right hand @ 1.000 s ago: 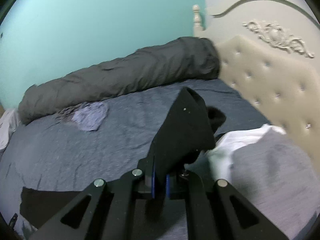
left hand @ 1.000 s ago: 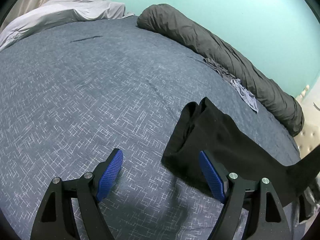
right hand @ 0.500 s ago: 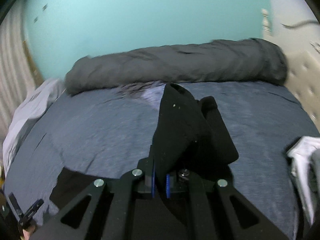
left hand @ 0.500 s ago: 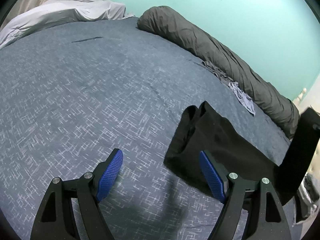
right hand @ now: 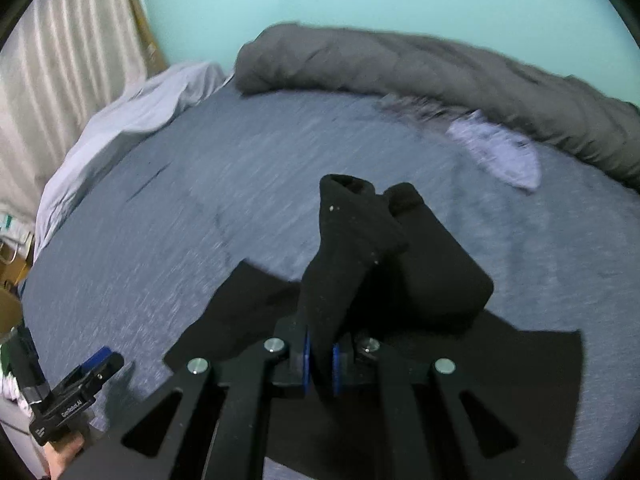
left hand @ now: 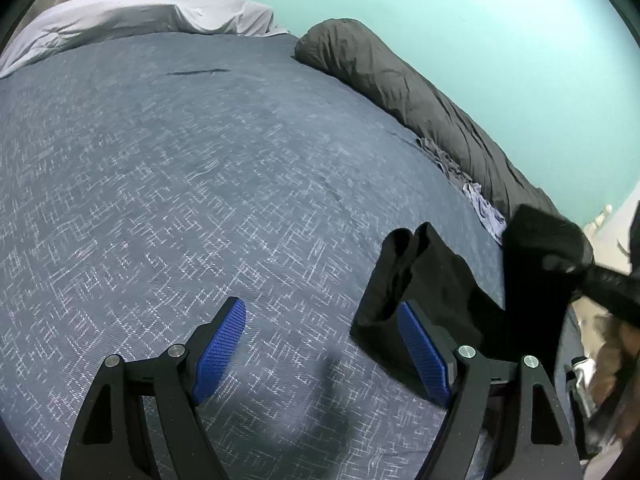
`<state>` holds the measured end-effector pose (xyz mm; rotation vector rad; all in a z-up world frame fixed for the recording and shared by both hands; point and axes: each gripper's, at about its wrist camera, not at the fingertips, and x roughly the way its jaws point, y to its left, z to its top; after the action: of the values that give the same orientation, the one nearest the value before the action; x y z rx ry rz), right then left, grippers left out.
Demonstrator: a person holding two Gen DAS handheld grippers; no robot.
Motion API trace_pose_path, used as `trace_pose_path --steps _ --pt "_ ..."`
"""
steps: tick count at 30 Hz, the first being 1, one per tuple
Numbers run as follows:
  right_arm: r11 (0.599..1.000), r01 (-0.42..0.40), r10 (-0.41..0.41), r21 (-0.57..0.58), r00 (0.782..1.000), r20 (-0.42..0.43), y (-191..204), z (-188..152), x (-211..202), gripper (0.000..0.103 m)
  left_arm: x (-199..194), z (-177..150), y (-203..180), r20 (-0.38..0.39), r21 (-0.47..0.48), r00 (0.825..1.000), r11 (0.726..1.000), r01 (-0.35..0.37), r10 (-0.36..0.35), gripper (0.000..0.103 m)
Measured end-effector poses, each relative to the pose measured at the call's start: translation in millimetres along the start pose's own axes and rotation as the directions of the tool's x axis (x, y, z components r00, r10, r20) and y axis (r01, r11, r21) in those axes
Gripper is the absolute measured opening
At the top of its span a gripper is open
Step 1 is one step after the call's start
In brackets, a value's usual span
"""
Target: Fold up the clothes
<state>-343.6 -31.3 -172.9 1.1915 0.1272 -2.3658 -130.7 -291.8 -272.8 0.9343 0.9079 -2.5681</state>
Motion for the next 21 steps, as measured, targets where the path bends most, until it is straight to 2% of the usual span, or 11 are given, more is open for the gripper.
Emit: trace_pose_path --steps 6,10,11,13,14,18,21 --pt "0.997 -0.071 0.067 -0.036 0.993 -0.093 43 -20 45 0.012 2 -1 -1 -0.008 -0.003 1.000 1.000 0.011 -0.011 0.083" --pt "0.990 -0.136 0.130 -0.034 0.981 -0.146 57 -28 56 0.025 2 -1 0 -0.008 -0.004 1.000 1.000 0.011 -0.011 0.084" --pt "0.989 -0.145 0.138 -0.040 0.982 -0.132 58 -26 51 0.027 2 -1 0 -0.009 -0.007 1.000 1.000 0.010 -0.011 0.084" --pt "0.987 -0.153 0.148 -0.049 0.984 -0.099 56 -22 41 0.038 1 -1 1 -0.007 -0.014 1.000 1.000 0.011 -0.011 0.084" --pt "0.984 -0.175 0.172 -0.034 0.982 -0.074 52 -19 33 0.040 1 -1 0 -0.005 -0.015 1.000 1.000 0.011 -0.011 0.084" --pt "0.975 -0.220 0.218 0.030 0.975 0.042 27 -12 8 0.041 1 -2 -2 -0.002 -0.011 1.000 1.000 0.012 -0.012 0.084" --pt "0.968 -0.233 0.227 0.093 0.972 0.067 9 -14 8 0.040 2 -3 -5 -0.005 -0.006 1.000 1.000 0.012 -0.012 0.084"
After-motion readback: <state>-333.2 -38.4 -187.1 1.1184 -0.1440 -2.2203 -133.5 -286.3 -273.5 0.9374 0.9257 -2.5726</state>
